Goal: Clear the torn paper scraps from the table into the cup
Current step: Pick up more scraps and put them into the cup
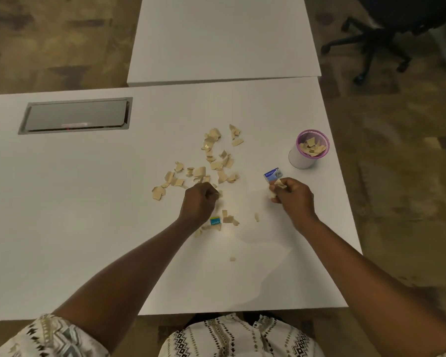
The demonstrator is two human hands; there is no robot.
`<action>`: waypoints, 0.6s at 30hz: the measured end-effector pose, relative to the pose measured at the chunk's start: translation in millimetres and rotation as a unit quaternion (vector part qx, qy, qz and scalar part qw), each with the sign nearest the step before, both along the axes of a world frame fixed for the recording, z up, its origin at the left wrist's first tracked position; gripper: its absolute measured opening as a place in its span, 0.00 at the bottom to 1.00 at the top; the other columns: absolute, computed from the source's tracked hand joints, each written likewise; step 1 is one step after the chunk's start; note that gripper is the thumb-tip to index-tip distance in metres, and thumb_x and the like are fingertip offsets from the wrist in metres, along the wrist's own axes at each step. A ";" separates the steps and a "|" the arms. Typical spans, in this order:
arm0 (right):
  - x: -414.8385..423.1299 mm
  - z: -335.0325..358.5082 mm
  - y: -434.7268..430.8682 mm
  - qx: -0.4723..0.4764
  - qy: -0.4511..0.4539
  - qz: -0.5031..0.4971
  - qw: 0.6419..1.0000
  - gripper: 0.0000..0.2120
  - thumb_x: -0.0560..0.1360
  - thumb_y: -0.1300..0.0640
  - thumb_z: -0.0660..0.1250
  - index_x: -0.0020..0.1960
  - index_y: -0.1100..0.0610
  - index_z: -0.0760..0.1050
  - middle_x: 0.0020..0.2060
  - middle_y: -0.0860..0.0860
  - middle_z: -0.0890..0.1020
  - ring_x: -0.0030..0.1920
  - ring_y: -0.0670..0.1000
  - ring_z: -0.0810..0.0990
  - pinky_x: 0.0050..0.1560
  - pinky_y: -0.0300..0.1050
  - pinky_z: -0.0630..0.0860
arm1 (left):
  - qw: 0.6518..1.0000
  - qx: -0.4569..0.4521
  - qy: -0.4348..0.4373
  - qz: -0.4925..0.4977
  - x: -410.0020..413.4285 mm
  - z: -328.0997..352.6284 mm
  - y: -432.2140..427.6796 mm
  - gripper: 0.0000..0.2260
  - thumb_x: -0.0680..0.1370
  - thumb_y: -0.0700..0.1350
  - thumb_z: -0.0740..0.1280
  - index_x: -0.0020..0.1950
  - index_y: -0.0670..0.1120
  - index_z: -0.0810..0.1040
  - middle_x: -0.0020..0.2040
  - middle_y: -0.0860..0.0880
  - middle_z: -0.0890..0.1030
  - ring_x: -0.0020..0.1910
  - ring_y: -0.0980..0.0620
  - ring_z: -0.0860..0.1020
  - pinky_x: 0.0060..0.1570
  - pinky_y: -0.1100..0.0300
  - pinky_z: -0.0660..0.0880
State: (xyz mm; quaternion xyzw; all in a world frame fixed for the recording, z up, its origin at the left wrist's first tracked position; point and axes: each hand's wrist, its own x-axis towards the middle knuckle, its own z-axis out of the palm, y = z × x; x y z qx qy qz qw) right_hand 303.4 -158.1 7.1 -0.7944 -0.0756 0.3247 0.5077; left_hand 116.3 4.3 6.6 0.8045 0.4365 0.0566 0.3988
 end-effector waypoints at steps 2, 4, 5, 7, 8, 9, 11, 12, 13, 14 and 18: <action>19.4 7.9 -1.2 -0.005 -0.020 -0.009 1.000 0.06 0.75 0.57 0.72 0.50 0.57 0.83 0.45 0.52 0.85 0.34 0.46 0.84 0.40 0.37 0.80 | 1.000 -0.007 -0.028 -0.009 32.7 13.2 -6.3 0.05 0.77 0.40 0.68 0.43 0.40 0.81 0.39 0.49 0.82 0.39 0.52 0.78 0.41 0.61 0.73; 40.0 13.6 -2.4 0.000 -0.037 -0.018 0.999 0.07 0.76 0.56 0.71 0.51 0.57 0.83 0.45 0.52 0.85 0.34 0.43 0.84 0.37 0.32 0.78 | 0.998 -0.020 -0.053 -0.019 67.4 23.9 -14.2 0.05 0.77 0.41 0.68 0.43 0.41 0.81 0.37 0.51 0.80 0.37 0.53 0.77 0.38 0.63 0.72; 50.8 15.8 -2.5 0.003 -0.045 -0.026 0.999 0.08 0.76 0.56 0.71 0.53 0.57 0.83 0.46 0.51 0.85 0.35 0.42 0.84 0.35 0.30 0.77 | 0.997 -0.028 -0.063 -0.026 85.2 28.2 -18.4 0.05 0.77 0.41 0.68 0.43 0.41 0.81 0.36 0.51 0.80 0.36 0.53 0.77 0.38 0.62 0.72; 73.2 19.3 -2.0 -0.003 -0.065 -0.045 0.997 0.09 0.76 0.56 0.71 0.54 0.59 0.83 0.47 0.52 0.85 0.38 0.45 0.85 0.36 0.32 0.78 | 0.995 -0.036 -0.079 -0.040 120.6 34.9 -26.2 0.05 0.77 0.40 0.67 0.44 0.40 0.81 0.38 0.50 0.81 0.37 0.52 0.78 0.40 0.60 0.75; 84.6 20.4 -1.2 -0.012 -0.076 -0.055 0.996 0.09 0.75 0.56 0.71 0.53 0.59 0.82 0.47 0.54 0.85 0.40 0.49 0.86 0.39 0.38 0.81 | 0.995 -0.035 -0.084 -0.045 137.9 37.7 -29.7 0.05 0.77 0.39 0.67 0.44 0.40 0.82 0.39 0.48 0.82 0.38 0.52 0.78 0.41 0.61 0.74; 95.6 20.7 -0.4 -0.026 -0.089 -0.061 0.994 0.07 0.75 0.55 0.71 0.50 0.58 0.82 0.47 0.55 0.85 0.43 0.54 0.86 0.43 0.46 0.83 | 0.994 -0.032 -0.086 -0.051 154.3 40.2 -33.0 0.05 0.77 0.39 0.67 0.44 0.40 0.82 0.40 0.48 0.83 0.38 0.52 0.78 0.40 0.61 0.73; 115.9 22.1 1.2 -0.049 -0.110 -0.071 0.990 0.04 0.74 0.56 0.71 0.47 0.56 0.82 0.44 0.56 0.85 0.46 0.58 0.85 0.50 0.56 0.82 | 0.994 -0.028 -0.085 -0.066 185.3 43.8 -37.6 0.05 0.77 0.40 0.67 0.43 0.41 0.81 0.41 0.47 0.84 0.39 0.52 0.77 0.40 0.62 0.70; 124.9 23.0 2.2 -0.059 -0.118 -0.075 0.988 0.04 0.74 0.56 0.70 0.47 0.56 0.82 0.43 0.55 0.85 0.46 0.59 0.84 0.50 0.57 0.82 | 0.994 -0.026 -0.081 -0.073 199.6 44.8 -39.1 0.05 0.77 0.40 0.67 0.43 0.41 0.81 0.42 0.46 0.84 0.40 0.51 0.77 0.40 0.61 0.70; 133.0 23.4 3.5 -0.071 -0.128 -0.074 0.986 0.05 0.74 0.55 0.70 0.47 0.57 0.82 0.43 0.55 0.85 0.46 0.59 0.84 0.50 0.57 0.82 | 0.994 -0.024 -0.075 -0.079 212.4 45.5 -40.3 0.05 0.77 0.40 0.67 0.42 0.41 0.81 0.42 0.46 0.84 0.40 0.50 0.78 0.40 0.60 0.72; 140.3 24.0 5.0 -0.086 -0.138 -0.068 0.984 0.06 0.75 0.55 0.70 0.48 0.57 0.82 0.43 0.56 0.85 0.46 0.58 0.84 0.50 0.57 0.82 | 0.994 -0.022 -0.071 -0.082 223.6 45.9 -40.9 0.05 0.76 0.40 0.67 0.42 0.40 0.80 0.41 0.45 0.83 0.40 0.48 0.78 0.41 0.58 0.73; 158.9 25.1 12.8 -0.124 -0.142 -0.029 0.982 0.08 0.75 0.55 0.70 0.51 0.59 0.82 0.45 0.57 0.85 0.48 0.58 0.84 0.50 0.54 0.82 | 0.994 -0.004 -0.042 -0.103 253.8 44.3 -40.7 0.05 0.76 0.38 0.66 0.42 0.40 0.79 0.43 0.41 0.83 0.44 0.44 0.79 0.42 0.57 0.73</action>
